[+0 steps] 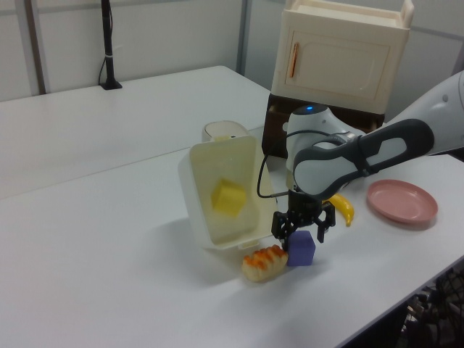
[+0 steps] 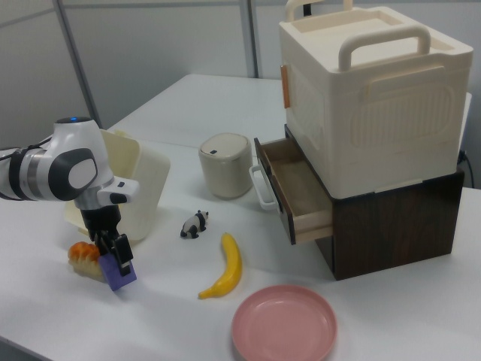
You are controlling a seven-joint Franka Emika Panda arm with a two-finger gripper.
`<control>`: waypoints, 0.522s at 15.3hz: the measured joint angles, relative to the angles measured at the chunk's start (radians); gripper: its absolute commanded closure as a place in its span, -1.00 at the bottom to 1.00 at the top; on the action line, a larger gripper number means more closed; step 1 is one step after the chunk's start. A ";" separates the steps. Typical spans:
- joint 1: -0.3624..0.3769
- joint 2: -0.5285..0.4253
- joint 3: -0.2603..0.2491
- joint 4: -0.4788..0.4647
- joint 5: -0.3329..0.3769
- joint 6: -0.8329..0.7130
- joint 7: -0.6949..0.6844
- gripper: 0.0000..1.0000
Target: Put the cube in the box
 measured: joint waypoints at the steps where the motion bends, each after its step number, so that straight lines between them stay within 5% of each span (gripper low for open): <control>1: -0.001 -0.003 0.000 0.003 0.000 0.000 0.000 -1.00; 5: -0.001 -0.007 0.000 0.006 0.000 0.000 0.001 -0.89; 7: -0.001 -0.007 0.000 0.006 0.000 0.000 0.001 -0.53; 8: -0.001 -0.007 0.000 0.006 0.000 0.000 0.001 -0.11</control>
